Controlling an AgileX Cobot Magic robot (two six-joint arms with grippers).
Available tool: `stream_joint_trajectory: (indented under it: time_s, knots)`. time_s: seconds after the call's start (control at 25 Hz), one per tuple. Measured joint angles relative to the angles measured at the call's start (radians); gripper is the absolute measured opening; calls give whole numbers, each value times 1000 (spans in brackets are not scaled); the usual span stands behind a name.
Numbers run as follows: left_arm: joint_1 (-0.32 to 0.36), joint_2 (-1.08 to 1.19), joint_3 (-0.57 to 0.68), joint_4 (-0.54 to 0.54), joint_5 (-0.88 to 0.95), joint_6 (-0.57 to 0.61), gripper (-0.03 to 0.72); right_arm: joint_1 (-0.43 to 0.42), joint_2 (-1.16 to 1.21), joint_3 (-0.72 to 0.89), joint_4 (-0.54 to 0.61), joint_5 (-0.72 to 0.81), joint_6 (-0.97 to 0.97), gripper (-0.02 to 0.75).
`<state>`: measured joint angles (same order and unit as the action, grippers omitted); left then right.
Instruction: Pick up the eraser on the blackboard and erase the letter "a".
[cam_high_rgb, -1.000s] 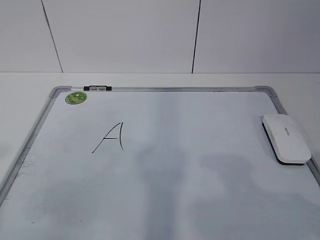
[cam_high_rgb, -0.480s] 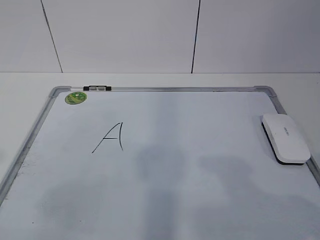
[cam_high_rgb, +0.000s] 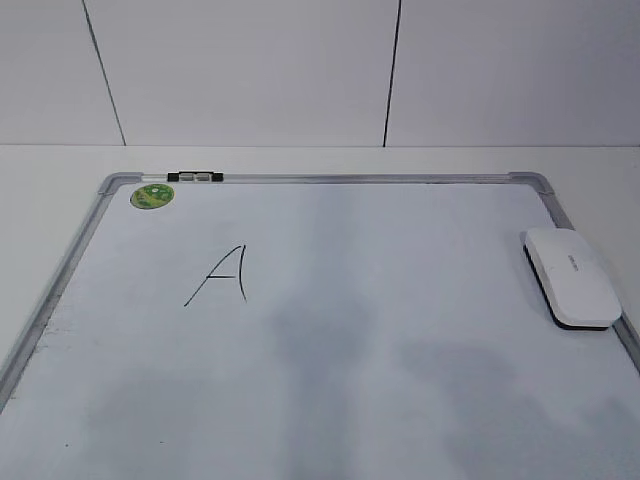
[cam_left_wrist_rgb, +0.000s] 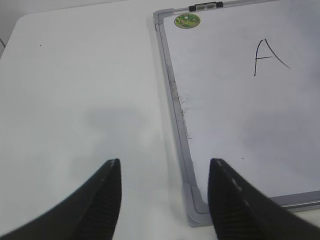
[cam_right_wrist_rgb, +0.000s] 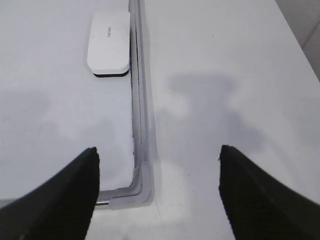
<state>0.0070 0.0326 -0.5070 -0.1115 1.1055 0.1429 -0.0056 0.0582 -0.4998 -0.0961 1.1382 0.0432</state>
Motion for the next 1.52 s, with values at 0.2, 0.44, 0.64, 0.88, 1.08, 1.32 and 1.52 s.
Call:
stream_joint_trajectory:
  time_s: [0.2,0.44,0.64,0.88,1.08,1.32,1.52]
  knots:
    - [0,-22,0,0,2,0,413,0,-70,0,0,4,0,593]
    - [0,-22,0,-2,2,0,407,0,-75,0,0,4,0,593]
    - [0,-22,0,-2,2,0,403,0,-75,0,0,4,0,593]
    - [0,-22,0,-2,2,0,380,0,-75,0,0,4,0,593]
    - [0,-22,0,-2,2,0,371,0,-75,0,0,4,0,593]
    - [0,-22,0,-2,2,0,363,0,-75,0,0,4,0,593]
    - [0,-22,0,-2,2,0,360,0,-75,0,0,4,2,593]
